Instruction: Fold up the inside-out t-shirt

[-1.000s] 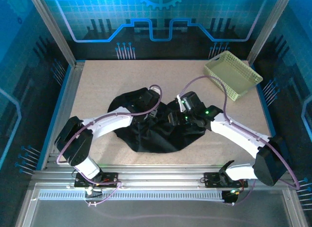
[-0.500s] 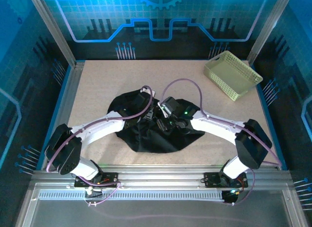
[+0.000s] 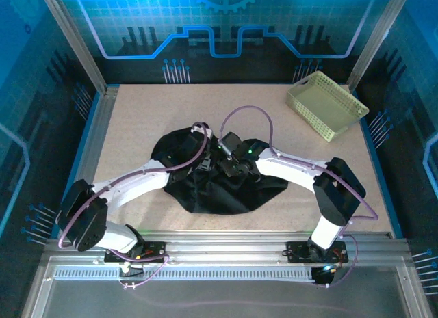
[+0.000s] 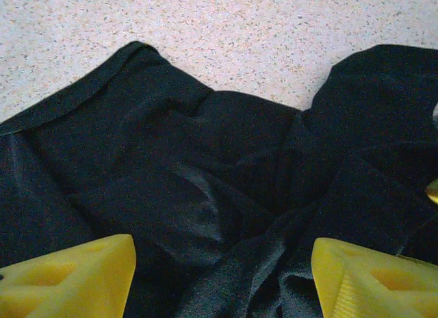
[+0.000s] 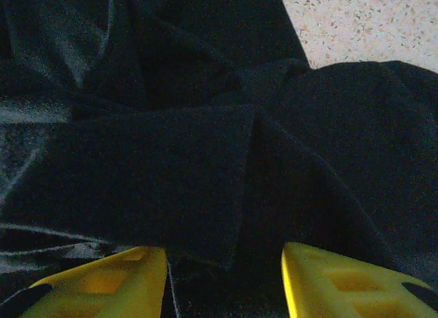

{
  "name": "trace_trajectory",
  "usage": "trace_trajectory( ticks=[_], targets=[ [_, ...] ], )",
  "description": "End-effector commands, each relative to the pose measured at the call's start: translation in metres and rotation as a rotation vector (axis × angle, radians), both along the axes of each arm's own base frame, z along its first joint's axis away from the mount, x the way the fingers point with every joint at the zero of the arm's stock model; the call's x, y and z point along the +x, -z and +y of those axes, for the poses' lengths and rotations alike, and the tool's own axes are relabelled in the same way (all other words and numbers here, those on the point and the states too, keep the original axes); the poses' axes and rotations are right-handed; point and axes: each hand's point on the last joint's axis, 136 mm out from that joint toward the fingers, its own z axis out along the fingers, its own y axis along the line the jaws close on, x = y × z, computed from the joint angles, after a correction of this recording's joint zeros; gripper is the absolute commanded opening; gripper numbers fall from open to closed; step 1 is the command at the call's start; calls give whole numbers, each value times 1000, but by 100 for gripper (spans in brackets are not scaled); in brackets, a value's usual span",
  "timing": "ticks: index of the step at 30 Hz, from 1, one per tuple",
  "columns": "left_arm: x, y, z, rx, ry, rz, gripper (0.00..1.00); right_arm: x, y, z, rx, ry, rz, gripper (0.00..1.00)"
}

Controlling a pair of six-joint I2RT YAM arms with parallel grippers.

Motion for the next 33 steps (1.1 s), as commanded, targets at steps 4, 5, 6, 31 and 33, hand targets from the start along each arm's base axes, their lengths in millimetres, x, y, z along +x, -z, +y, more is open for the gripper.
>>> trace_trajectory(
  ticks=[4, 5, 6, 31, 33],
  targets=[
    [-9, 0, 10, -43, -31, 12, 71, -17, -3, 3, 3, -32, 28, 60],
    [-9, -1, 11, -47, -33, 12, 71, -18, 0, 2, 1, -28, 36, 62],
    [-9, -1, 11, -48, -34, 11, 71, -20, 2, 2, 0, -26, 41, 62],
    [-26, 4, 10, -93, 3, 43, 75, -14, -69, -14, 39, 36, -90, 0],
    [-32, 0, 8, -103, 18, 25, 76, -18, -86, -15, 91, 34, -97, 0]
  ],
)
